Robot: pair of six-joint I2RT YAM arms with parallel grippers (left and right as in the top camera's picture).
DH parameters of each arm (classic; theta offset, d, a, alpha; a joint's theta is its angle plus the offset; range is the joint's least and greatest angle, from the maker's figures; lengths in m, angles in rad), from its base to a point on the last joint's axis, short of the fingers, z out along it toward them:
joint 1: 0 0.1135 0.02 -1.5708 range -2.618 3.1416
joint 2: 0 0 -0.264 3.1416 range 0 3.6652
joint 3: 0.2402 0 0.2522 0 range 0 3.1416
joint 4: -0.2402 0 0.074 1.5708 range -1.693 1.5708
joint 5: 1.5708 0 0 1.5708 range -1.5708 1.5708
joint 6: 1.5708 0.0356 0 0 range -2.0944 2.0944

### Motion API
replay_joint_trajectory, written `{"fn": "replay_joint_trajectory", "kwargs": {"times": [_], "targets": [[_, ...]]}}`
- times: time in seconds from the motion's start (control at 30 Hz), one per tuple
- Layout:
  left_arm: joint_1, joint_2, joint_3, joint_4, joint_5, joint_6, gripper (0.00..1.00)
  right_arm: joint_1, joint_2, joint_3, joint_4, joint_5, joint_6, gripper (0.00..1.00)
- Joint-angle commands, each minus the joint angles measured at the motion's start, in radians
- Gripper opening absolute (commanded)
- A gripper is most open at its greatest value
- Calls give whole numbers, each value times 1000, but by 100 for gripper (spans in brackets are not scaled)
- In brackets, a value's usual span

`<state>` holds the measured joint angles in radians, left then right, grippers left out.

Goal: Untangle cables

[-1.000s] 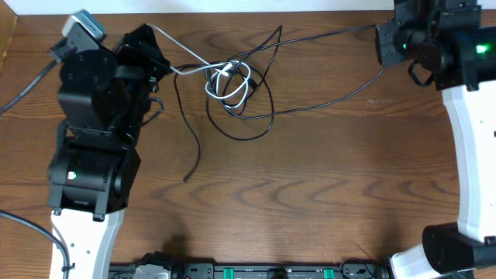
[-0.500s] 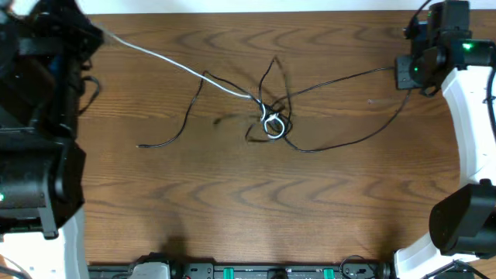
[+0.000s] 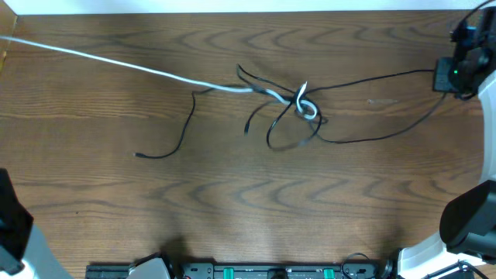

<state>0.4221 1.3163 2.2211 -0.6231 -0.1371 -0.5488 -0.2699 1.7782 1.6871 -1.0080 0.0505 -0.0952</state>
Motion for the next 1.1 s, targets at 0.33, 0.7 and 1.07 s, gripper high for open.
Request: {"fn": "replay_joint_trajectory", "kwargs": {"times": [0.33,0.7,1.07], "targets": [[39,125,15,8,-165,156,8,-120,-12,-2,32,109,27,1],[282,165,15,21,-192,146,8,-489,-12,-2,29,-65,124,1],[91,221,15,-60,551,-3,78,-147,-13,-2,19,-256,7,1]]}}
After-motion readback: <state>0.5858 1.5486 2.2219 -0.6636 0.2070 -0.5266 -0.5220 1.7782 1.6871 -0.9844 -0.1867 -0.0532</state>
